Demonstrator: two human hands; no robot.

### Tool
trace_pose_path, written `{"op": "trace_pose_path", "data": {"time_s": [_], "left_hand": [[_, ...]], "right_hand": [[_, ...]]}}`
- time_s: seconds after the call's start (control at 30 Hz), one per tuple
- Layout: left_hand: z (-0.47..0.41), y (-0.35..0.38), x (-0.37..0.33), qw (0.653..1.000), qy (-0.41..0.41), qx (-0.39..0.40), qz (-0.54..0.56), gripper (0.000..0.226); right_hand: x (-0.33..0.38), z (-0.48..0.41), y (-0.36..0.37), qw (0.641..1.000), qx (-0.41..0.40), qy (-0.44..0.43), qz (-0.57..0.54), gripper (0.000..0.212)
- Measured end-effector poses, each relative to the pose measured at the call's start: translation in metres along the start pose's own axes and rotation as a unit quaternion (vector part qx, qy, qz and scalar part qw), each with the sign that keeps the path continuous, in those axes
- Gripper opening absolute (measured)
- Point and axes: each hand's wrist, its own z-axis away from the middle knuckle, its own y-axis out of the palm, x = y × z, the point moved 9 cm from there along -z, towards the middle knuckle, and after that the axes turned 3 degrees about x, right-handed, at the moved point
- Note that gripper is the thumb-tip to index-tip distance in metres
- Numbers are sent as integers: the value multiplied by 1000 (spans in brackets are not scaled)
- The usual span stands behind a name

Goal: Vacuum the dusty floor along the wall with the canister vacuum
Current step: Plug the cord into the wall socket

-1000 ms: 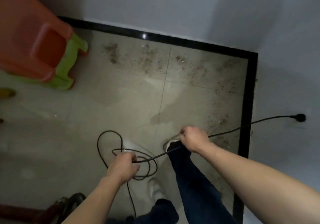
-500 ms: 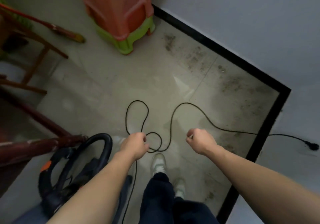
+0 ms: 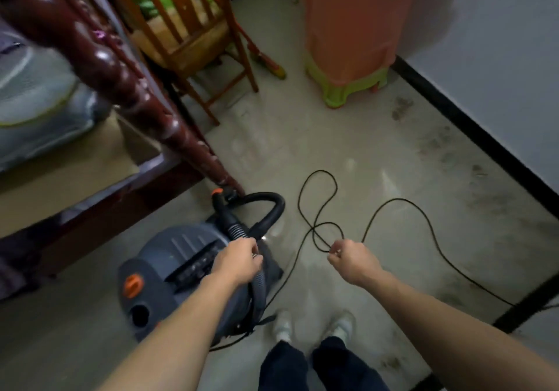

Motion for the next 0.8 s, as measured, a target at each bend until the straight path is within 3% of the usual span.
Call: {"op": "trace_pose_path", "data": {"time_s": [0.33,0.47,0.57,0.8], "left_hand": [[73,-32,178,991,-50,-114,-50,25],[74,-18,235,988,-25,-127,-79,48],[64,-2,275,989,8,-112,-100,64],[34,16,303,981,73,-135,-115,67]], "right_hand": [[146,6,83,999,-1,-38,3,32],[186,-19,96,994,-65,-4,-93,39],[210,-43,104,986,-111,18,-121,57],[249,-101,106,984,-153,21,-90,56]]}}
